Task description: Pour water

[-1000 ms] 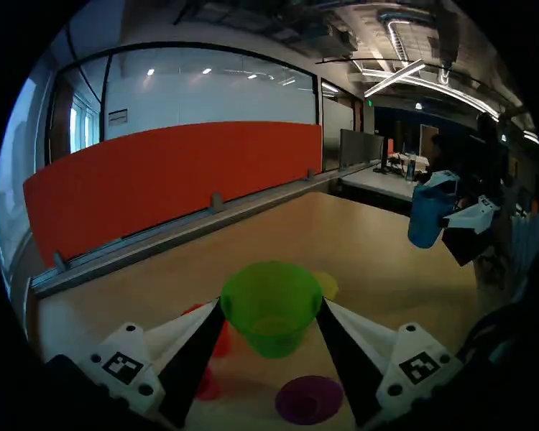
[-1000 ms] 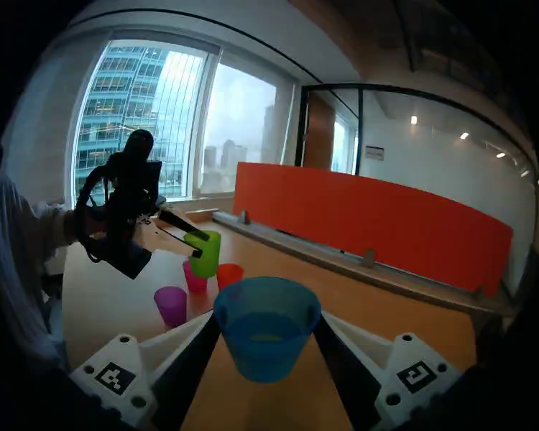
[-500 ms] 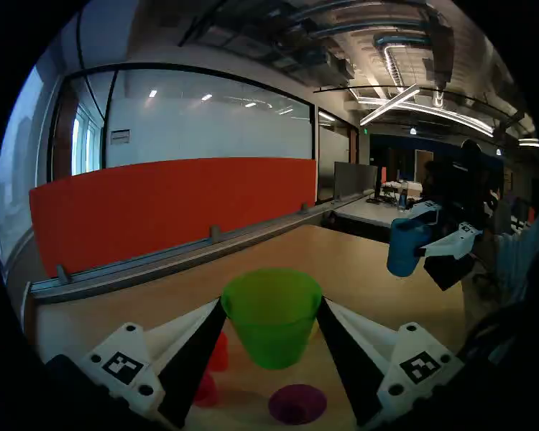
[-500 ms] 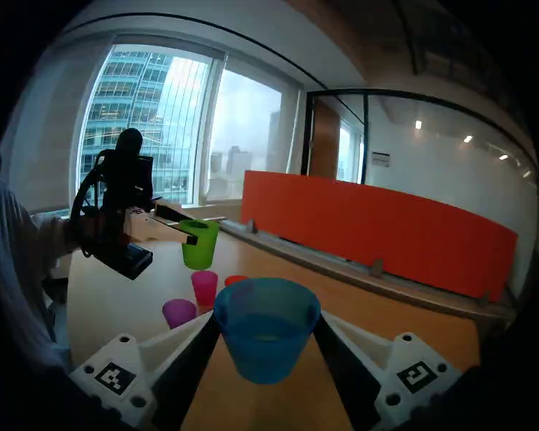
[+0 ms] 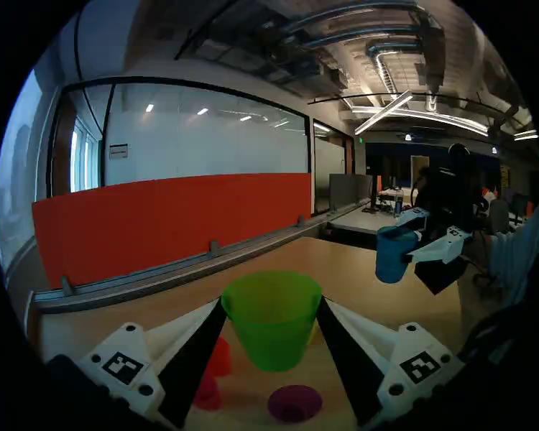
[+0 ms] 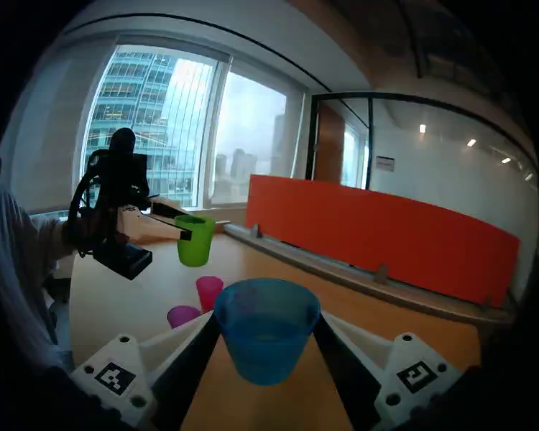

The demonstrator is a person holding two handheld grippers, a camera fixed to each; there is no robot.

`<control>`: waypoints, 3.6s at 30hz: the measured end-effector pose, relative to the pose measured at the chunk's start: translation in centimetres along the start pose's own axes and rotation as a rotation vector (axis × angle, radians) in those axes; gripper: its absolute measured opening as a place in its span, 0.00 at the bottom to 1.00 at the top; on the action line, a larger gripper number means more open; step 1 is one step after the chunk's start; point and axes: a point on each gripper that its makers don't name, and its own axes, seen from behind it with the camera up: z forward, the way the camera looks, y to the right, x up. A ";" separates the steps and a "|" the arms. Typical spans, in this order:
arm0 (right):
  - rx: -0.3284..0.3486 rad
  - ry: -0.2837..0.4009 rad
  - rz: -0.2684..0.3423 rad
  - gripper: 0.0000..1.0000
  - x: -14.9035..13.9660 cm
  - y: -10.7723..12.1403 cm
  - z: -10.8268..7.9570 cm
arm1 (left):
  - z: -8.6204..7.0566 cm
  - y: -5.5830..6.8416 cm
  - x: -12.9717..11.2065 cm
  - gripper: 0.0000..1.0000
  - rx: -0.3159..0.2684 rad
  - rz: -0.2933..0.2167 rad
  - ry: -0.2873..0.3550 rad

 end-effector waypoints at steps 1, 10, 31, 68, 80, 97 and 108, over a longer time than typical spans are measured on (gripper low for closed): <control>0.002 0.001 0.000 0.90 0.1 0.0 0.1 | -0.1 0.1 0.1 0.88 -0.002 0.003 0.004; 0.029 0.016 -0.020 0.90 1.1 -0.6 1.0 | -1.3 1.4 0.9 0.88 -0.016 0.025 0.029; 0.081 0.080 -0.149 0.90 6.0 -1.7 4.0 | -4.2 4.4 0.6 0.88 -0.045 0.022 0.061; 0.073 0.141 -0.523 0.90 12.8 -1.0 8.0 | -5.1 7.6 -0.4 0.88 -0.084 0.059 0.059; 0.077 0.167 -0.665 0.90 15.5 -1.4 9.6 | -4.8 7.7 -0.3 0.88 -0.082 0.058 0.065; 0.087 0.187 -0.857 0.90 18.2 -2.4 11.9 | -4.1 7.2 -0.1 0.88 -0.078 0.049 0.064; 0.075 0.183 -0.956 0.90 19.1 -2.4 12.9 | -4.0 7.3 0.4 0.88 -0.086 0.049 0.072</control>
